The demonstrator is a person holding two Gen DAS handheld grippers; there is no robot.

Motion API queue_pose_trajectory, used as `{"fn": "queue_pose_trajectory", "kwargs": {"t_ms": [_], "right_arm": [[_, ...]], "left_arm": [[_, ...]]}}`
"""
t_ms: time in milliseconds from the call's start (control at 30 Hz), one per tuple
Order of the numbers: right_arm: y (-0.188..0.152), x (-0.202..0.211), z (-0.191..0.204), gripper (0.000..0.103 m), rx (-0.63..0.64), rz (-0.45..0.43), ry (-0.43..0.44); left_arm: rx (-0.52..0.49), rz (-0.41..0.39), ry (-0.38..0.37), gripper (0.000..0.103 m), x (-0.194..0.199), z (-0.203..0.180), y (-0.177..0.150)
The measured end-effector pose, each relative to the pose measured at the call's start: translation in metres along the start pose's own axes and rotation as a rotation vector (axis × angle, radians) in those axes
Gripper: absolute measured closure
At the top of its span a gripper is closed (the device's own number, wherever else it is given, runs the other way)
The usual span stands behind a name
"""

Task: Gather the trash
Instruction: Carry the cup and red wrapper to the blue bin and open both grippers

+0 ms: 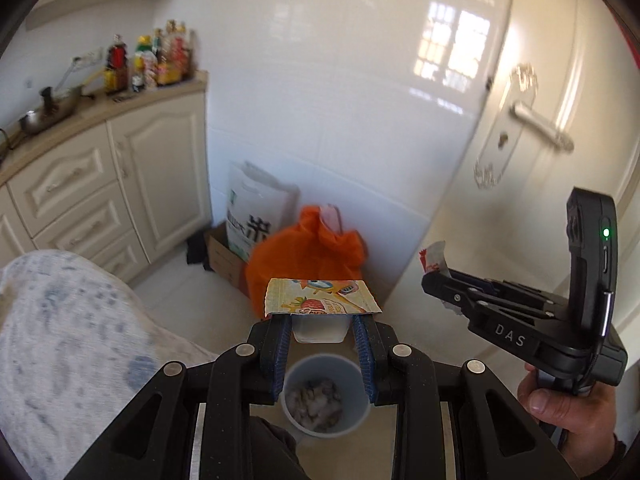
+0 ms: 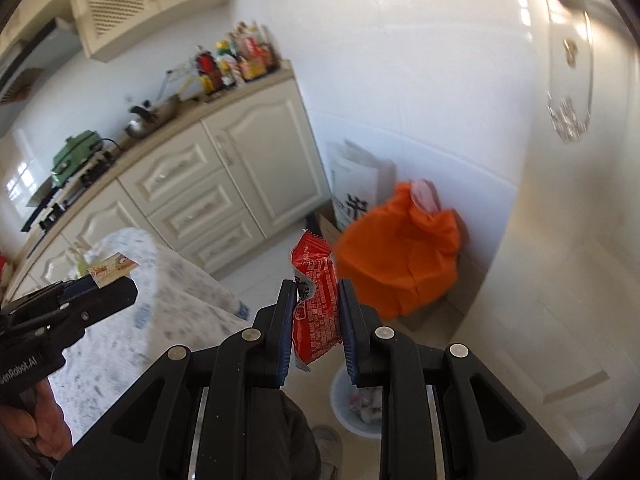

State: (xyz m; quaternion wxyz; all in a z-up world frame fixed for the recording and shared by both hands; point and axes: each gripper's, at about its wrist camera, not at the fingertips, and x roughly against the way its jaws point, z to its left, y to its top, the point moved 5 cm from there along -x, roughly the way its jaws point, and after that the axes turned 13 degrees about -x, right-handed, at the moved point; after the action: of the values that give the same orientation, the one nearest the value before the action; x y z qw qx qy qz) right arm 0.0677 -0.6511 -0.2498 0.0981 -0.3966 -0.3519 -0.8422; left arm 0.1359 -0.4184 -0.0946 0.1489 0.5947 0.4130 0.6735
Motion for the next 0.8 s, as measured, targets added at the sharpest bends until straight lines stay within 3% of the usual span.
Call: {"fn": "queue_pose_trajectory", "kwargs": {"t_ms": [333,667,733,800], "right_arm": [[-0.031,-0.052,-0.072,0.082,-0.136,0.149,-0.059],[-0.04,-0.082,-0.092,0.079,-0.186,0.218,-0.066],[-0.04,-0.085,-0.094,0.079,-0.191,0.223,-0.068],[-0.04,-0.085,-0.096,0.075,-0.195,0.221,-0.078]], "left_arm": [[-0.045,0.198,-0.104,0.077,-0.117,-0.037,0.009],[-0.027,0.325,-0.137,0.076,-0.205,-0.058,0.018],[-0.023,0.352,-0.127,0.07,-0.217,-0.055,0.017],[-0.018,0.361,-0.114,0.045,-0.221,-0.055,0.014]]}}
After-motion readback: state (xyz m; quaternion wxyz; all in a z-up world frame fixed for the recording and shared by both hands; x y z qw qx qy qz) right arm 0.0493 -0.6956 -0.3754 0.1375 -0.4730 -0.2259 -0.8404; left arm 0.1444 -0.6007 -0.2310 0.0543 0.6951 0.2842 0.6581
